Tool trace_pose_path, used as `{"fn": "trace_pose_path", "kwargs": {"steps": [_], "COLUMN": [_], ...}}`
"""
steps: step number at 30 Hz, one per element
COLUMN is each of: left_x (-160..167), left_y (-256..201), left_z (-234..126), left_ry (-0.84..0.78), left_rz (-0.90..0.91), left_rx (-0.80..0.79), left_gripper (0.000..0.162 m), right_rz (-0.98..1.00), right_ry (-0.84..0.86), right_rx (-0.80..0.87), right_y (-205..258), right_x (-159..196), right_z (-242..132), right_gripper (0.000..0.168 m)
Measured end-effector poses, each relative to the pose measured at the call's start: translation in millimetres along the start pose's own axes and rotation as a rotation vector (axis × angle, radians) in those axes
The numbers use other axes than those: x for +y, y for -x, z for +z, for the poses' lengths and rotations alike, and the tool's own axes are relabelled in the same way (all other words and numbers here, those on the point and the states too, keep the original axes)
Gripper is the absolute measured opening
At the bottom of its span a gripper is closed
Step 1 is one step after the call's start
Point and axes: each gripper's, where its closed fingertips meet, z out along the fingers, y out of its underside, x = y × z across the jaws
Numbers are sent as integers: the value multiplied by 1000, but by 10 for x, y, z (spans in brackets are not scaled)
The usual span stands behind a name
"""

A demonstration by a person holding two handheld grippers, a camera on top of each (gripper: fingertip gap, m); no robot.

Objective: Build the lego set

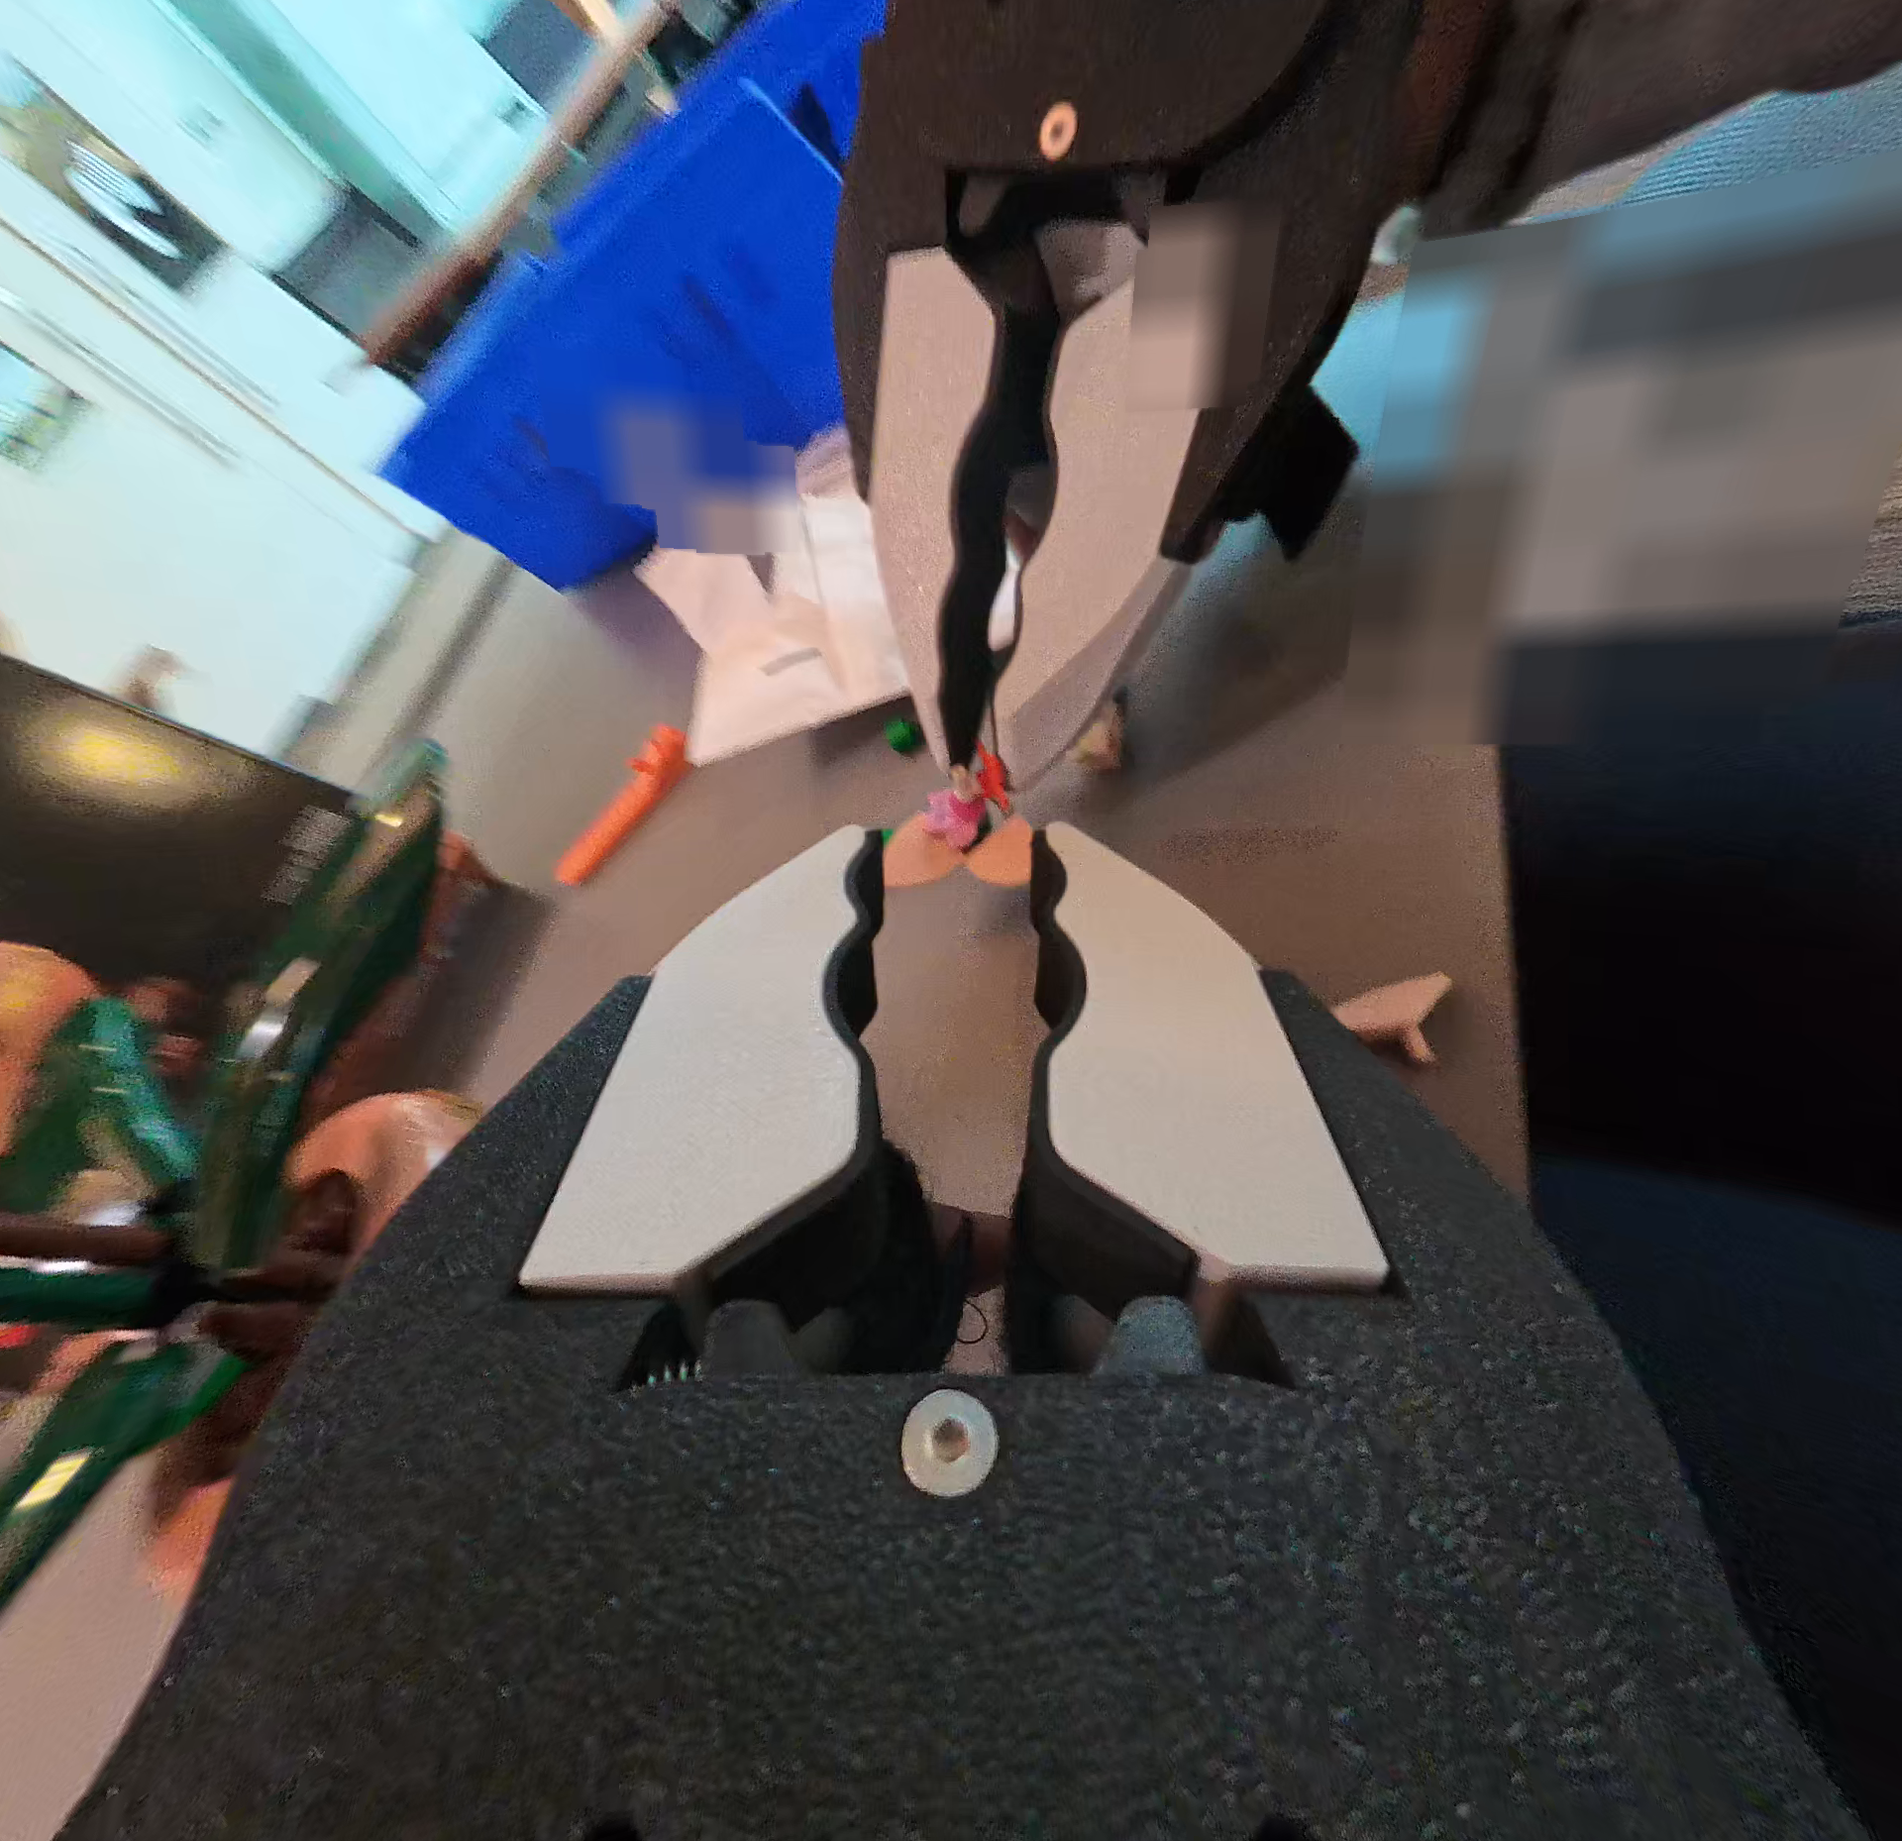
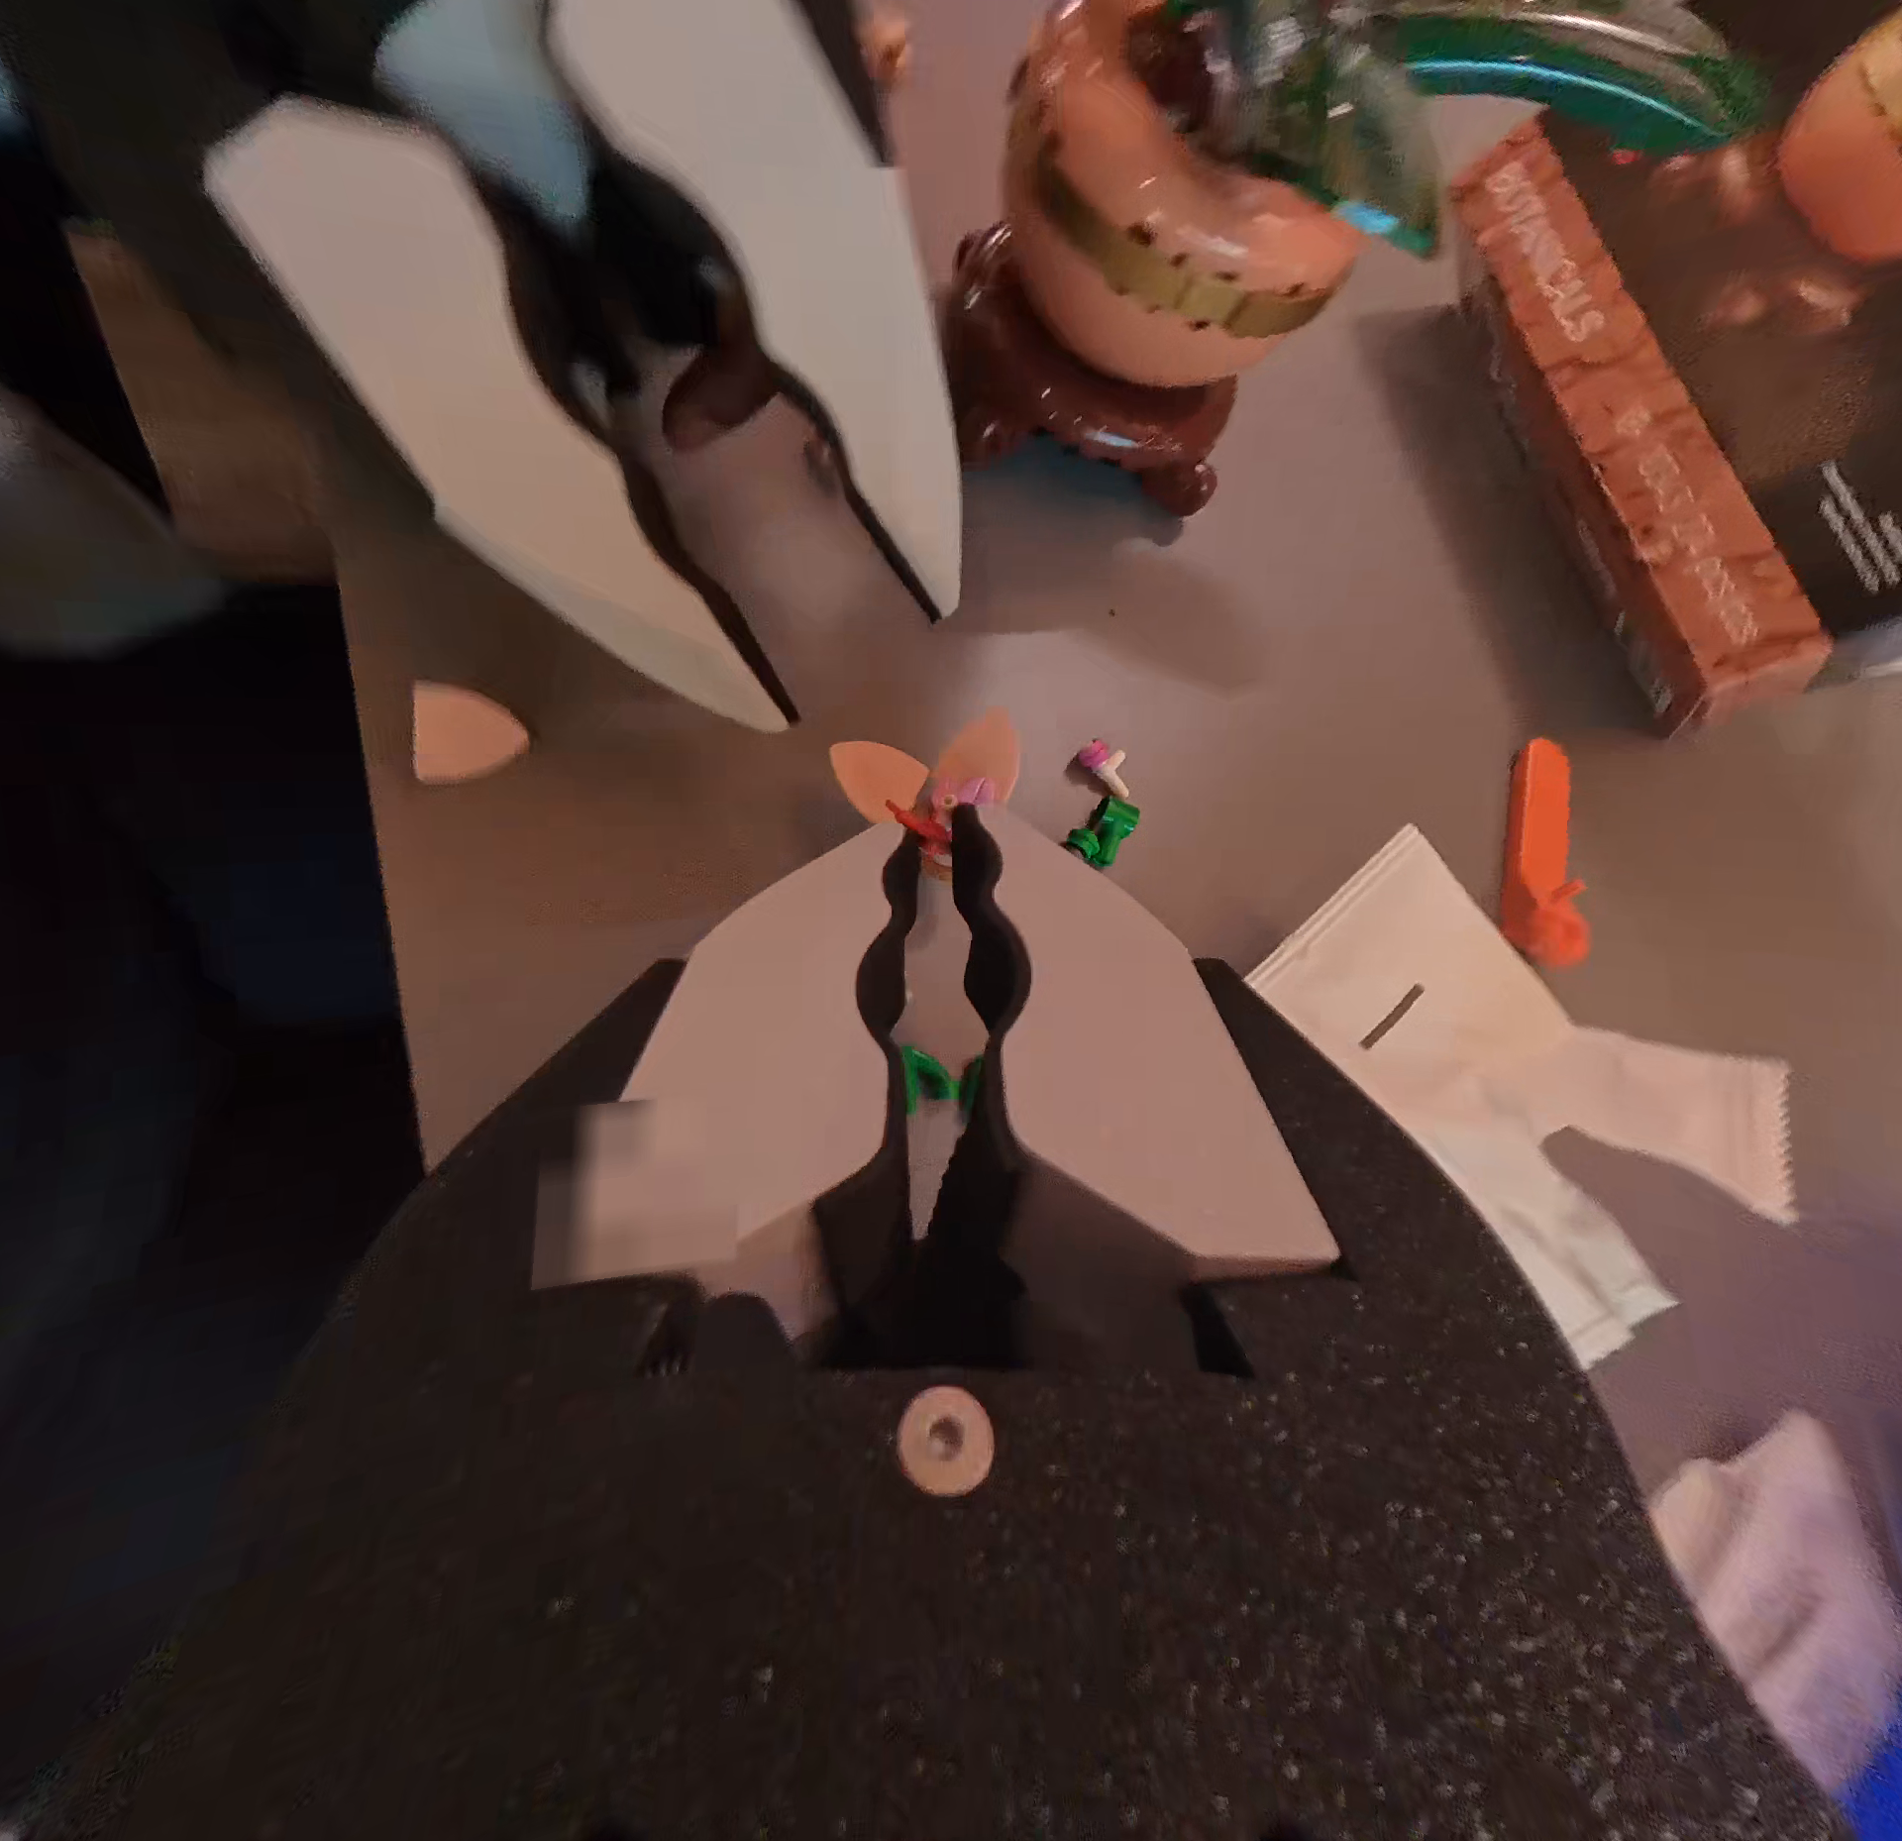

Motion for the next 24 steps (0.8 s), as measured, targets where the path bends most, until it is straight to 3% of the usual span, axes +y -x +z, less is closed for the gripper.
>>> {"fn": "trace_pose_path", "kwargs": {"steps": [6,11,14,18,24], "left_x": [-50,55,38,6,-54], "left_y": [-8,-31,-44,-58,-12], "left_z": [40,103,102,79,11], "left_ry": [84,157,144,103,-5], "left_rz": [560,686,708,585,127], "left_rx": [-191,-198,-199,-159,-29], "left_gripper": [23,25,10,9,9], "right_rz": [376,444,454,418,241], "right_ry": [-146,-182,-186,-217,-274], "right_rx": [-94,-166,-169,-167,-32], "right_y": [7,73,72,83,91], "right_x": [-142,-186,-187,-219,-285], "right_z": [-87,-123,-126,-155,-206], "right_gripper": [4,4,4,3,3]}}
